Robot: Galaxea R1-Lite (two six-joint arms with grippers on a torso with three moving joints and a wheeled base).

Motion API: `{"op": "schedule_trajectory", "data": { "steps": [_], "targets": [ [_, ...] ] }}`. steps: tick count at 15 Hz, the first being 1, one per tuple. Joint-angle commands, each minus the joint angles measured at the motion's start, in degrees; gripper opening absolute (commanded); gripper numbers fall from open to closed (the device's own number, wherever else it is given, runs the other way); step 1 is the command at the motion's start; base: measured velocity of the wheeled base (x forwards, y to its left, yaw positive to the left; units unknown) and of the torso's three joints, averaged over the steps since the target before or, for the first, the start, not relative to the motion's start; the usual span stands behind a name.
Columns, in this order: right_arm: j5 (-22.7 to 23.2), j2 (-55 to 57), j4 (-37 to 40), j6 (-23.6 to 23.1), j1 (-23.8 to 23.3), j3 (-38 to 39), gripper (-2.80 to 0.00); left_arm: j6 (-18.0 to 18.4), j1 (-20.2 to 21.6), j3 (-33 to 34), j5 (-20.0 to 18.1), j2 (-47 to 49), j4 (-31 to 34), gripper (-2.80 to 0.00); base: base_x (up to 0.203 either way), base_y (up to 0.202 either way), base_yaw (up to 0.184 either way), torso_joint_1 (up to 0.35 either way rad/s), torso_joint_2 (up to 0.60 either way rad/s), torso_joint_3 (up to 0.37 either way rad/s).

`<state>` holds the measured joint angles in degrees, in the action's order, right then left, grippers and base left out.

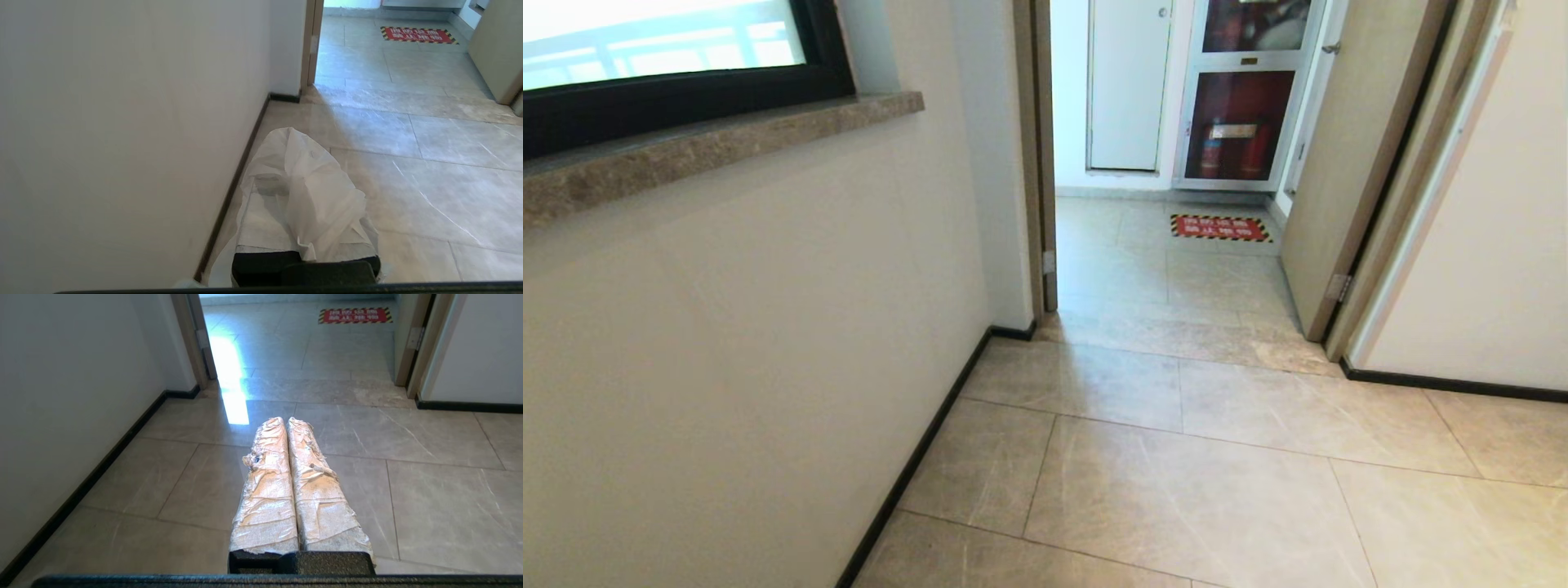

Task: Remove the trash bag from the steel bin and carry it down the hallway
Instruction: Put the trash bag at the door

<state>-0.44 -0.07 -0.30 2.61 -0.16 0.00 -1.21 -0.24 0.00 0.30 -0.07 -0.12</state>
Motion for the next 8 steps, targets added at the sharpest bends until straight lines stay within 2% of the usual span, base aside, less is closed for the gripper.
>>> {"op": "schedule_trajectory", "data": {
  "steps": [1, 8],
  "targets": [
    [0.0, -0.01, -0.05, 0.03, 0.0, 0.0, -2.8, -0.11, -0.02, 0.0, 0.06, -0.01, 0.03, -2.8, 0.191, 0.0, 0.002, 0.004, 0.0, 0.005],
    [0.09, -0.01, -0.05, -0.06, -0.01, 0.0, -2.8, -0.11, -0.02, 0.0, 0.0, 0.07, 0.03, -2.8, 0.194, 0.0, 0.0, 0.003, 0.0, 0.003]
  ]
}}
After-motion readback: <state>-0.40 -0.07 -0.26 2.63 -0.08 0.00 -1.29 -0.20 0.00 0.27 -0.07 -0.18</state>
